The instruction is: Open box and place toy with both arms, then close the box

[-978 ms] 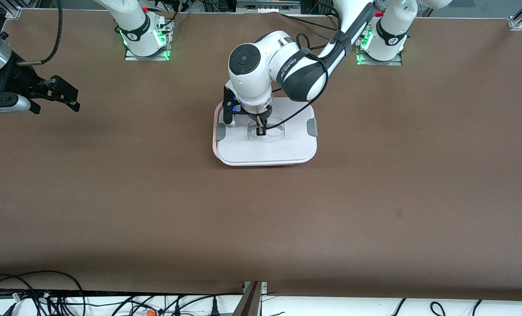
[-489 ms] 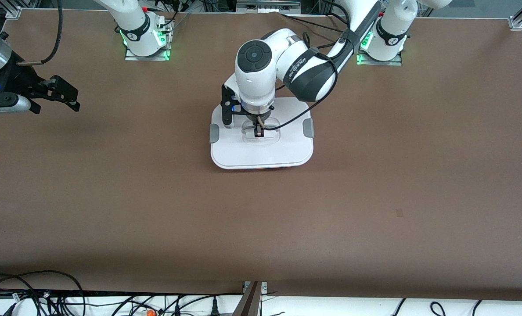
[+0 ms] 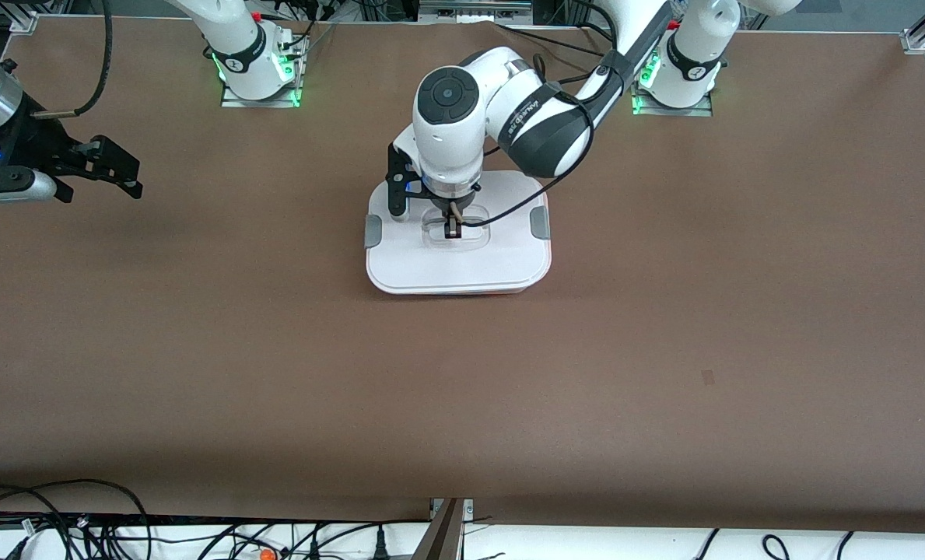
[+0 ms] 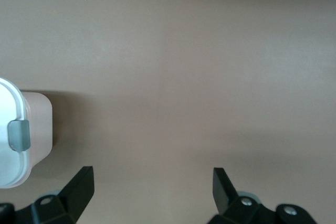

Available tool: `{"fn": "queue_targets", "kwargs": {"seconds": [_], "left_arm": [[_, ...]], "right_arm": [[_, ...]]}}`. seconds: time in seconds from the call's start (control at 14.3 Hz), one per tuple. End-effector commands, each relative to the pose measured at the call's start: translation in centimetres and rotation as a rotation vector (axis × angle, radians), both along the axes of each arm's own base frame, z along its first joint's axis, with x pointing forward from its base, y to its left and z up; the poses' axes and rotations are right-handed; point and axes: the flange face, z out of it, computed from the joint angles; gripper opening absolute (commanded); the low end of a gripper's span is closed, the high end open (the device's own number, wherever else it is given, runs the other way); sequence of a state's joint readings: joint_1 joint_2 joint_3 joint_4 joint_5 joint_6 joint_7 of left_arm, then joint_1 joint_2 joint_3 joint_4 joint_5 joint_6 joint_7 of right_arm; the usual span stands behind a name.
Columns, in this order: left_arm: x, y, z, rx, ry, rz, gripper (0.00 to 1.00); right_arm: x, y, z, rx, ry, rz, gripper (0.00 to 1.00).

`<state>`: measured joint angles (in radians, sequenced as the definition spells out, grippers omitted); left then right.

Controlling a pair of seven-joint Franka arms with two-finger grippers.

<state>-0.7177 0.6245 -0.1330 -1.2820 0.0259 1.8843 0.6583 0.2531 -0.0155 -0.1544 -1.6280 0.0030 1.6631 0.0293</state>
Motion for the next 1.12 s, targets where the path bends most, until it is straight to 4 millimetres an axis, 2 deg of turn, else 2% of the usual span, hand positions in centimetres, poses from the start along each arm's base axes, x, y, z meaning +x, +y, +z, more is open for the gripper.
{"fn": "queue_targets", "kwargs": {"seconds": [0.0, 0.77, 1.05], "left_arm": [[-0.5, 0.1, -0.2, -0.007, 0.019, -0.026, 0.0], [-0.7, 0.9, -2.3, 0.016, 0.04, -0.029, 0.0], [-0.6, 1.0, -2.4, 0.012, 0.038, -0.048, 0.0]], "right_arm": [[0.1, -0.1, 0.4, -0.003, 0.004, 0.007, 1.0], [0.2, -0.2, 0.2, -0.004, 0.009, 0.004, 1.0], [0.5, -0.5, -0.3, -0.006, 0.016, 0.0, 1.0]]}}
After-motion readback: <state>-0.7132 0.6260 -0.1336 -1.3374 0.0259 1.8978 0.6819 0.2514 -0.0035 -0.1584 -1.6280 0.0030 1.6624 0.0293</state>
